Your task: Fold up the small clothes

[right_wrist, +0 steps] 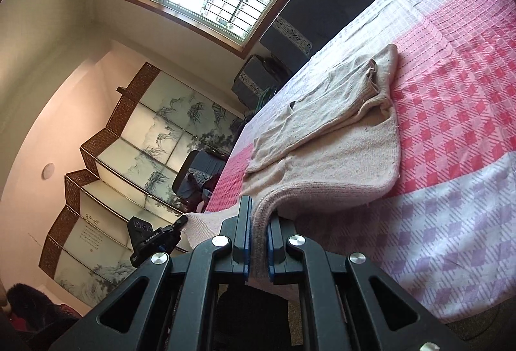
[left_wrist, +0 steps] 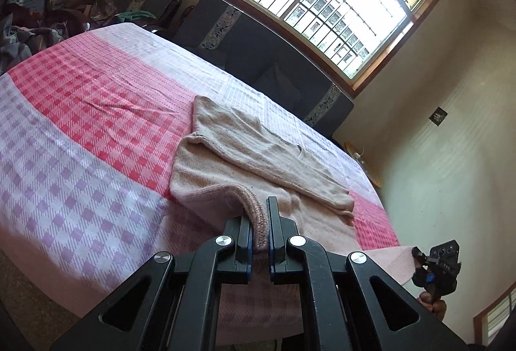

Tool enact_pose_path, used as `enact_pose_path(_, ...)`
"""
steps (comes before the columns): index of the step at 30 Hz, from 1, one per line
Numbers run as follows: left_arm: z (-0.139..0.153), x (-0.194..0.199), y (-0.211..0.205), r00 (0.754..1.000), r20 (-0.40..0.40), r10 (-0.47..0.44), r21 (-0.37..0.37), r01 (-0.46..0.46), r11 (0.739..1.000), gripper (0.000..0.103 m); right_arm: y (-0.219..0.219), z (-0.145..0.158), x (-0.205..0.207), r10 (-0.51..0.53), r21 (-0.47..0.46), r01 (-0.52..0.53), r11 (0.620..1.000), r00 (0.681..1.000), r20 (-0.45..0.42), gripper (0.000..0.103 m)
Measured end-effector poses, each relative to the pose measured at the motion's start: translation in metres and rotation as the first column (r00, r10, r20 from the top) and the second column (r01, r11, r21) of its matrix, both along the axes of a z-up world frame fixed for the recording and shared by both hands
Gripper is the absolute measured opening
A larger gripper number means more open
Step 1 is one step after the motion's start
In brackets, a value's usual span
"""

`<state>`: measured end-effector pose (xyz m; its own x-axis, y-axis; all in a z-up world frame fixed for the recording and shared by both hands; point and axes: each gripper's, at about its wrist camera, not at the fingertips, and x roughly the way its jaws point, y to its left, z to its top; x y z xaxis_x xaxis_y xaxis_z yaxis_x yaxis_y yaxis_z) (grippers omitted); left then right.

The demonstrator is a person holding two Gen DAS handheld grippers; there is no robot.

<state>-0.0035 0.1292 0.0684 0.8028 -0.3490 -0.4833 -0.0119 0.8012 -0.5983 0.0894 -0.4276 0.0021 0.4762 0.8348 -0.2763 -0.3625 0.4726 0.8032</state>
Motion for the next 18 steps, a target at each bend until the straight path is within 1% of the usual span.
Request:
enact_pose_path(8, 0.013, 0.042, 0.004, 0.998, 0.037, 0.043, -0.030, -0.042, 0.999, 0.006, -0.006, 0.009, 0.046, -0.061, -0.012, 0.060, 0.998, 0.998, -0.030, 0.008)
enact_pose_path(13, 0.014, 0.079, 0.005, 0.998, 0.025, 0.061, -0.022, -0.060, 0.998, 0.006, -0.004, 0.014, 0.081, -0.079, -0.042, 0.077, 0.996, 0.996, -0.035, 0.008)
enact_pose_path(18, 0.005, 0.114, 0.009, 0.997, -0.003, 0.080, -0.026, -0.080, 0.996, 0.006, -0.001, 0.011, 0.118, -0.086, -0.065, 0.083, 0.994, 0.995, -0.051, 0.008)
